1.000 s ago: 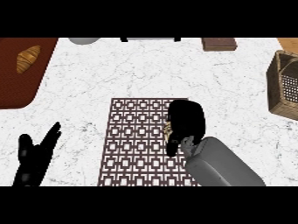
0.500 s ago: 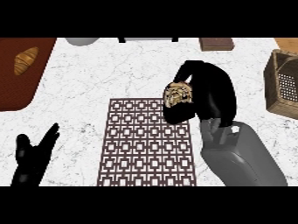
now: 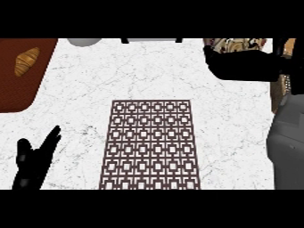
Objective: Pick the cupcake from the placemat and place it in the basket
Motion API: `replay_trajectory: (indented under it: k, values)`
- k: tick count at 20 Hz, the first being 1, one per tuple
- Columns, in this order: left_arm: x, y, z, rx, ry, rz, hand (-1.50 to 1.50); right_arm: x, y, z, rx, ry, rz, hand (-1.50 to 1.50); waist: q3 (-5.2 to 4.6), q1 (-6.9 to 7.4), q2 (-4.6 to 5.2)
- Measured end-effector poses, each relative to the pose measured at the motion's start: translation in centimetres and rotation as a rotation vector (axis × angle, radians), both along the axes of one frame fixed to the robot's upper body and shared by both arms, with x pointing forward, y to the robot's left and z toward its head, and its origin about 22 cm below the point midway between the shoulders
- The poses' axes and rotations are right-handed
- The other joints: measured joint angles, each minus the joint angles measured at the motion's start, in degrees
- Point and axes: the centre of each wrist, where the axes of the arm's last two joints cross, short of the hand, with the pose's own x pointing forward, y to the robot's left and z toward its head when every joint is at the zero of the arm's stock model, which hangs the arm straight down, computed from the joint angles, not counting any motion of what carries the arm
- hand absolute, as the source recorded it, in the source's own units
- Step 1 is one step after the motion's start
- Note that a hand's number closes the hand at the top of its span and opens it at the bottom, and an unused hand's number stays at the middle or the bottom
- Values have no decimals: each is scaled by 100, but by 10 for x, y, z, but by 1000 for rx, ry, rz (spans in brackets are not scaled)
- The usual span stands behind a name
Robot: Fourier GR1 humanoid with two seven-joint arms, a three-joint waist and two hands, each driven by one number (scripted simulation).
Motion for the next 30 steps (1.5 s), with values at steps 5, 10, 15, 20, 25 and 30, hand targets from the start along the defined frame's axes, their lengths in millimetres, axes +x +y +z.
replay_trajectory:
  k: [5,10,15,20,25,30]
  values:
    - [2,-2,3,-5,6,0,0,2,-35,46,25,-79,-108,150,-7,20,12]
    - [0,0,3,-1,-4,-5,0,12,-79,81,48,-83,-189,150,-9,56,24]
    - [7,-7,5,3,11,-6,0,26,-118,95,50,-32,-247,150,-9,76,41]
    - [9,-9,5,-5,6,-5,0,43,-148,94,25,28,-289,150,-8,109,52]
    - [8,-9,5,0,5,-16,0,63,-174,82,28,77,-310,150,-6,140,59]
    - [9,-10,3,3,-2,-16,0,79,-202,54,100,85,-308,150,-1,146,60]
